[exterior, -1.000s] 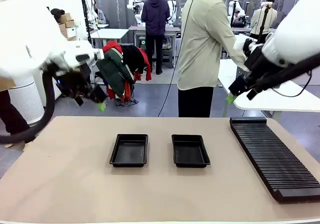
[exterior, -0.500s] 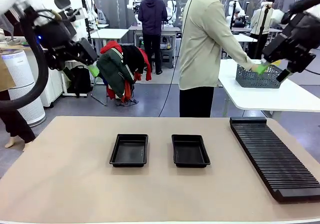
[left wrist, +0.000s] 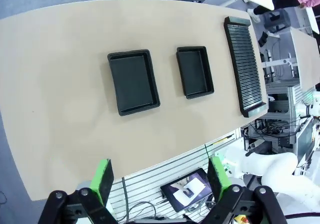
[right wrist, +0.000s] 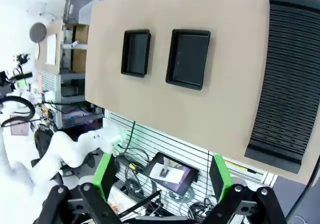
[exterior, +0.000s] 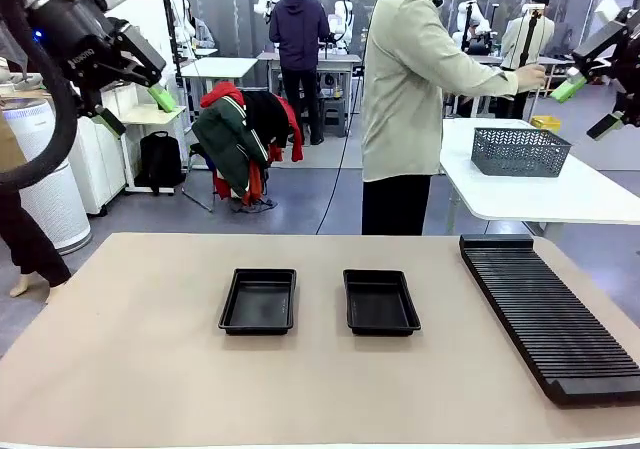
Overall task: Inspect and transfer BCBs to ESD trays.
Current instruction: Pick up the Blank PCB from the PCB Rack and place it in the left ESD tray.
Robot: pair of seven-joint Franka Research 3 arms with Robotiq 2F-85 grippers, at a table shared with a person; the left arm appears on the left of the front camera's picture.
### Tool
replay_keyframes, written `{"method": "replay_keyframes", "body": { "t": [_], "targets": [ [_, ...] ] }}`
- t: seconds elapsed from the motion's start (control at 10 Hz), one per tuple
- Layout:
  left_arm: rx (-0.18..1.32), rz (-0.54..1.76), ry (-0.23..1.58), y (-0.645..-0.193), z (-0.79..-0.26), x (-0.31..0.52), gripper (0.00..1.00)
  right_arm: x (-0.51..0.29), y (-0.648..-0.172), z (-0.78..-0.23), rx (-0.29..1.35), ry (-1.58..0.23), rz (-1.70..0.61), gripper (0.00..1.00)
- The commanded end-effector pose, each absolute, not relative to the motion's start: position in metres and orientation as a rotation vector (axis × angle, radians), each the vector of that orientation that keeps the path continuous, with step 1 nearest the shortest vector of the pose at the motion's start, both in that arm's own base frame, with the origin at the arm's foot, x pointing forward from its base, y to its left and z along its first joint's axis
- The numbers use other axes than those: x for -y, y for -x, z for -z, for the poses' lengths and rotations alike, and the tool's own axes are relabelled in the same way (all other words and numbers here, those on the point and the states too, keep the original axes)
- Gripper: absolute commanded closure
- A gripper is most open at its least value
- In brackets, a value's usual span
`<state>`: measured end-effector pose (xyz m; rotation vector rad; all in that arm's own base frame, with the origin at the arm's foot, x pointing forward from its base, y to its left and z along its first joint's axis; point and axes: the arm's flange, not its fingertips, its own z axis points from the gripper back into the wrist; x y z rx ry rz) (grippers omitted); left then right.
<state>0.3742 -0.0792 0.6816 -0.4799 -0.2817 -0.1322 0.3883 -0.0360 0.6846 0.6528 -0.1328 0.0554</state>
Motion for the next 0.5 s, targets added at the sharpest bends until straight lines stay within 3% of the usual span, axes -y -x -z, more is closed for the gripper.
{"method": "replay_keyframes", "body": {
  "t": [0.0,0.4],
  "targets": [
    [0.251,0.072,0.486,-0.374,-0.687,0.073,0.0,0.042,-0.39,-0.692,0.122,-0.679,0.042,0.0],
    [0.275,0.026,0.456,-0.37,-0.697,0.065,0.0,0.058,-0.388,-0.693,0.121,-0.682,0.117,0.0]
  ]
}}
